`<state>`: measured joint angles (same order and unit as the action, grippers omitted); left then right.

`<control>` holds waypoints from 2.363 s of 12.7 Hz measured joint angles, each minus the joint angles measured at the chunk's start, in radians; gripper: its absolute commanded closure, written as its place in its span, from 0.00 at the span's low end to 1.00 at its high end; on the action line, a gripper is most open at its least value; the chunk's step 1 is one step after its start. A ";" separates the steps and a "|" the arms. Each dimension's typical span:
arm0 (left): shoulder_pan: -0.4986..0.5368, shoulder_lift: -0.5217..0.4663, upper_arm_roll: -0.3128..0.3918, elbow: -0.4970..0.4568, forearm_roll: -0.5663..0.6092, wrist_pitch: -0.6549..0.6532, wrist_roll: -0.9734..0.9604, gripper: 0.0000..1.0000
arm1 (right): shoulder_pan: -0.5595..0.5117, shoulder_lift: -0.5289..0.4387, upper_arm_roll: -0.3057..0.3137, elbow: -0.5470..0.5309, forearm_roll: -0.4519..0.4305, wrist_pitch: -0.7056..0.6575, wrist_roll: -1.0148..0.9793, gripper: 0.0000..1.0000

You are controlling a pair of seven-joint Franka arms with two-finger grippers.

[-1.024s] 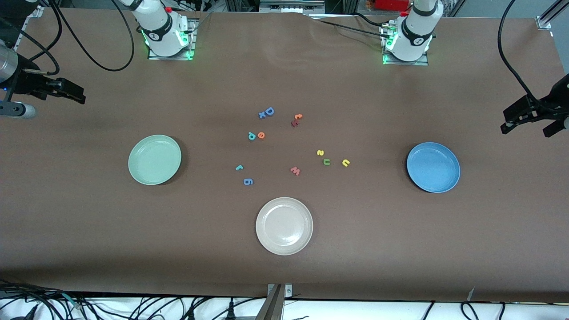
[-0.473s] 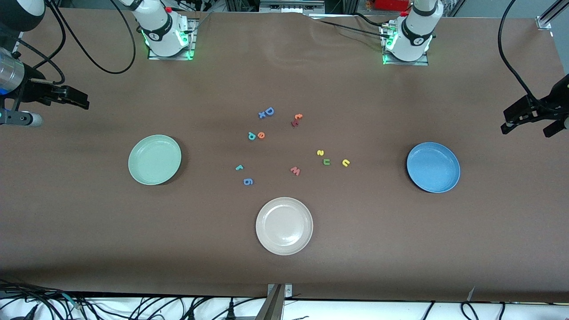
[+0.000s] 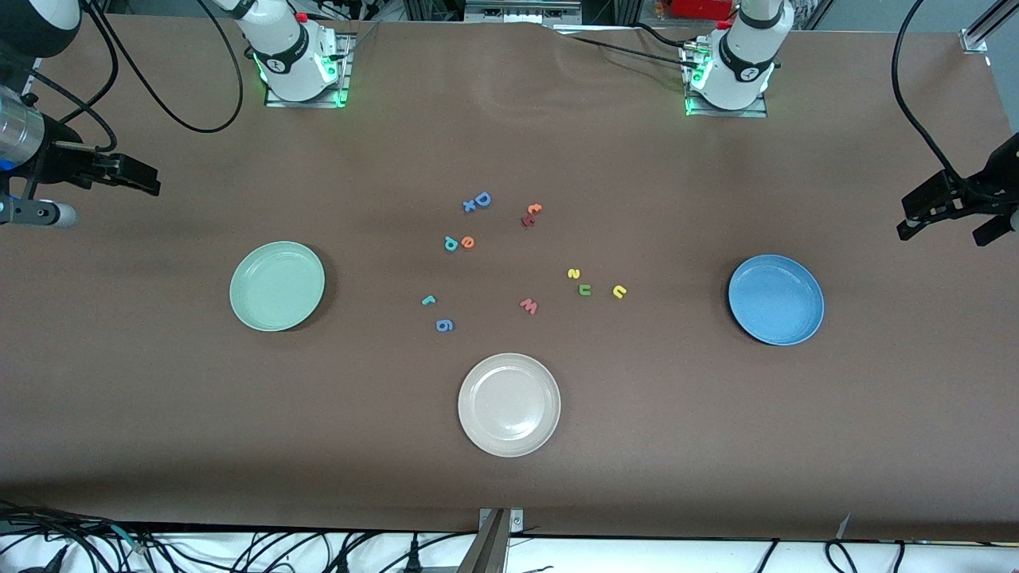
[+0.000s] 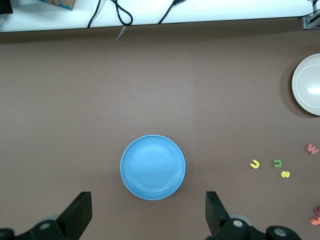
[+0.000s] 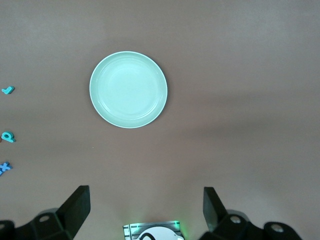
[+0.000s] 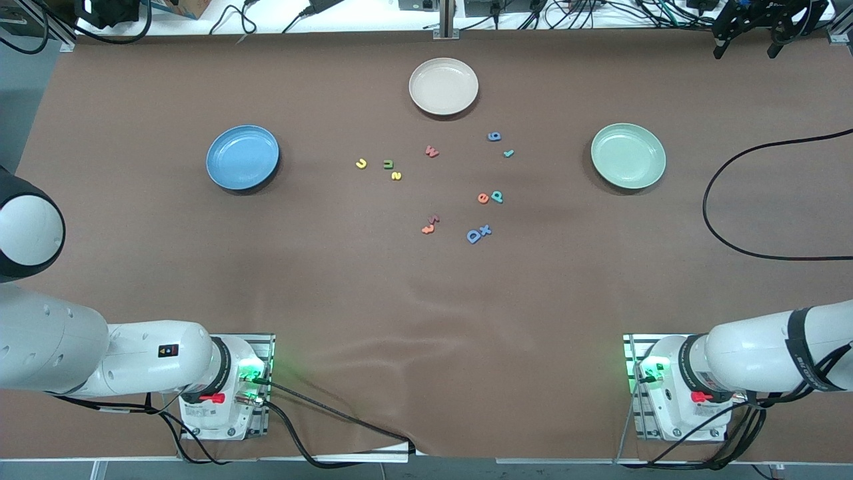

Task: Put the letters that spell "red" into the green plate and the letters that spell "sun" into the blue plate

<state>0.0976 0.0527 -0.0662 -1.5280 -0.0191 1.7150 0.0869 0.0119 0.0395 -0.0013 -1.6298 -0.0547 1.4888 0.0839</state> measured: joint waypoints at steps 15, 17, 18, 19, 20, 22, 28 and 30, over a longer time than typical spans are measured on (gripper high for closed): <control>-0.022 0.017 -0.027 0.001 0.000 -0.001 0.000 0.00 | 0.311 0.146 0.030 -0.176 0.000 0.365 0.366 0.01; -0.040 0.038 -0.060 0.001 0.000 -0.001 0.000 0.00 | 0.341 0.186 0.030 -0.216 0.000 0.466 0.460 0.01; -0.052 0.052 -0.071 0.000 0.000 -0.001 0.000 0.00 | 0.360 0.205 0.031 -0.240 0.000 0.527 0.518 0.01; -0.064 0.071 -0.075 0.000 0.000 -0.001 -0.001 0.00 | 0.380 0.226 0.031 -0.266 0.000 0.595 0.573 0.01; -0.072 0.096 -0.077 0.000 0.000 -0.001 -0.002 0.00 | 0.398 0.253 0.031 -0.289 0.000 0.665 0.627 0.01; -0.072 0.157 -0.076 -0.001 0.000 0.001 -0.002 0.00 | 0.441 0.324 0.031 -0.308 0.000 0.791 0.773 0.01; -0.104 0.224 -0.075 0.000 0.040 0.088 -0.001 0.00 | 0.507 0.505 0.026 -0.304 -0.028 1.016 1.058 0.08; -0.108 0.221 -0.075 0.001 0.055 0.093 0.001 0.00 | 0.518 0.530 0.026 -0.287 -0.028 1.035 1.105 0.13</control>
<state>-0.0104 0.2736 -0.1410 -1.5267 0.0355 1.8077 0.0875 0.5297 0.5694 0.0251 -1.9172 -0.0825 2.5236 1.1892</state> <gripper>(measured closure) 0.000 0.070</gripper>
